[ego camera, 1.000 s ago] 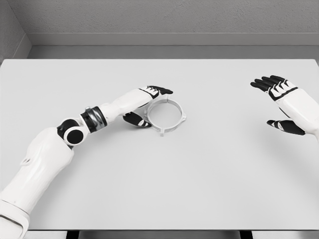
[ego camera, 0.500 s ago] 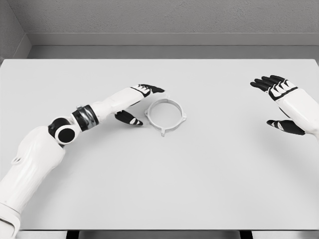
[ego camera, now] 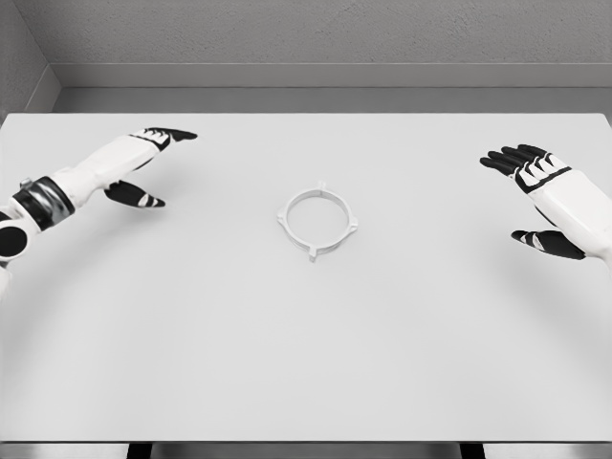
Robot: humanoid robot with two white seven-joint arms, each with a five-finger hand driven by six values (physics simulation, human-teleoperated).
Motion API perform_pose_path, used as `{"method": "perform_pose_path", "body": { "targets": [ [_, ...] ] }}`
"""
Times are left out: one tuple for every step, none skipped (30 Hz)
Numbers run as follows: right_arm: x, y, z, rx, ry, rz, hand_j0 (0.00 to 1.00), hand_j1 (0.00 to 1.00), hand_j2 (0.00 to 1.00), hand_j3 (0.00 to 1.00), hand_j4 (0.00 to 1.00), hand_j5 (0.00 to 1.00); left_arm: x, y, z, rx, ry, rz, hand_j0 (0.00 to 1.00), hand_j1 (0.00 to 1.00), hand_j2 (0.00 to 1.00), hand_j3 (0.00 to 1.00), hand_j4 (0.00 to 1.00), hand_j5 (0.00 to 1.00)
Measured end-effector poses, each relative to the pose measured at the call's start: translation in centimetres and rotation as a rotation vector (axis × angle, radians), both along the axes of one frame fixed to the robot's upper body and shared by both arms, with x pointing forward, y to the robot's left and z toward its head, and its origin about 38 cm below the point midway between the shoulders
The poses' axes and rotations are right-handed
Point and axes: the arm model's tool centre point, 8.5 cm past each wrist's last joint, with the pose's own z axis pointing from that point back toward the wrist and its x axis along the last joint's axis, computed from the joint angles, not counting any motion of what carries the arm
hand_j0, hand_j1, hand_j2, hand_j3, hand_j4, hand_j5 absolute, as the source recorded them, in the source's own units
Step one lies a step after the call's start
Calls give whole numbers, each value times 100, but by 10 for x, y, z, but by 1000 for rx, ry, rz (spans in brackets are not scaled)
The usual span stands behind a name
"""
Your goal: Assemble PVC drainage pipe clamps
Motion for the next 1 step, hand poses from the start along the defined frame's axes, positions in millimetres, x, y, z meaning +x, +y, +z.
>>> {"method": "perform_pose_path", "body": {
  "targets": [
    [0,0,0,0,0,0,100,100,100,100,100,100,0,4,1,-2,-1,9,100,100,100,100,100,100]
  ]
}}
